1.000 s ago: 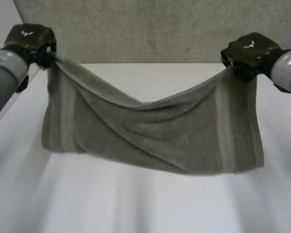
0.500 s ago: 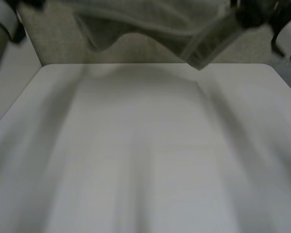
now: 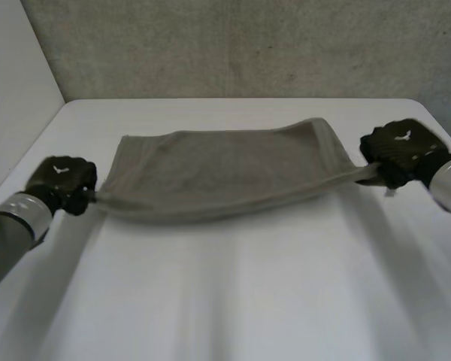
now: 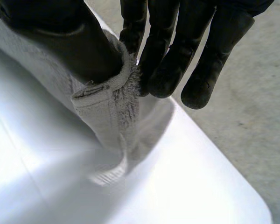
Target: Fold the towel.
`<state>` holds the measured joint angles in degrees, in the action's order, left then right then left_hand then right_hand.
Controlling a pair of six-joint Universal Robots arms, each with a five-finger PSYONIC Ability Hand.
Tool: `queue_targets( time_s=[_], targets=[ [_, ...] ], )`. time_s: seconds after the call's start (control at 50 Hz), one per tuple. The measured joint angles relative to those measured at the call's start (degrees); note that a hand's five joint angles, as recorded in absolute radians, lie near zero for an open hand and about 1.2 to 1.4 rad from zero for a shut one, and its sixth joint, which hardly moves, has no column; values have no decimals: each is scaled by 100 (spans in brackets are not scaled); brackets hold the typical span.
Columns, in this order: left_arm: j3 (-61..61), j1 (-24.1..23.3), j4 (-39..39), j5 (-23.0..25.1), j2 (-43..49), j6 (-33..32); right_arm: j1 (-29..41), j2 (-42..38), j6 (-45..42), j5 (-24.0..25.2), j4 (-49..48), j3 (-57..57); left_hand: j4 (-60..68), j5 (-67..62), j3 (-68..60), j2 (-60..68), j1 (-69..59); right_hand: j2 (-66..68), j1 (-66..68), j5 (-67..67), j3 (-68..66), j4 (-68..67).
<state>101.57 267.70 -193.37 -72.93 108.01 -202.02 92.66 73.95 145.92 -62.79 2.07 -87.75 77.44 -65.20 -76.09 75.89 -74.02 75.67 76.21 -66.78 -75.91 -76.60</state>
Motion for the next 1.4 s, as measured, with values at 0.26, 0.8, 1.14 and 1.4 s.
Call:
queue_targets(
  time_s=[0.26,0.8,1.14,1.4],
  targets=[
    [-296,23,194,77,-376,114,-146,84,241,209,664,580,0,0,0,0,0,0,0,0,0,0],
    [-222,352,1470,537,-1912,507,-1016,1718,238,1065,1895,202,0,0,0,0,0,0,0,0,0,0],
    [-1236,255,1583,485,-497,919,-577,-301,-447,959,2277,1534,0,0,0,0,0,0,0,-1,0,0],
    [-2953,109,1930,-62,1701,891,72,-2169,-1190,-48,1895,2726,0,0,-45,0,0,0,0,-1,0,0]
  ],
)
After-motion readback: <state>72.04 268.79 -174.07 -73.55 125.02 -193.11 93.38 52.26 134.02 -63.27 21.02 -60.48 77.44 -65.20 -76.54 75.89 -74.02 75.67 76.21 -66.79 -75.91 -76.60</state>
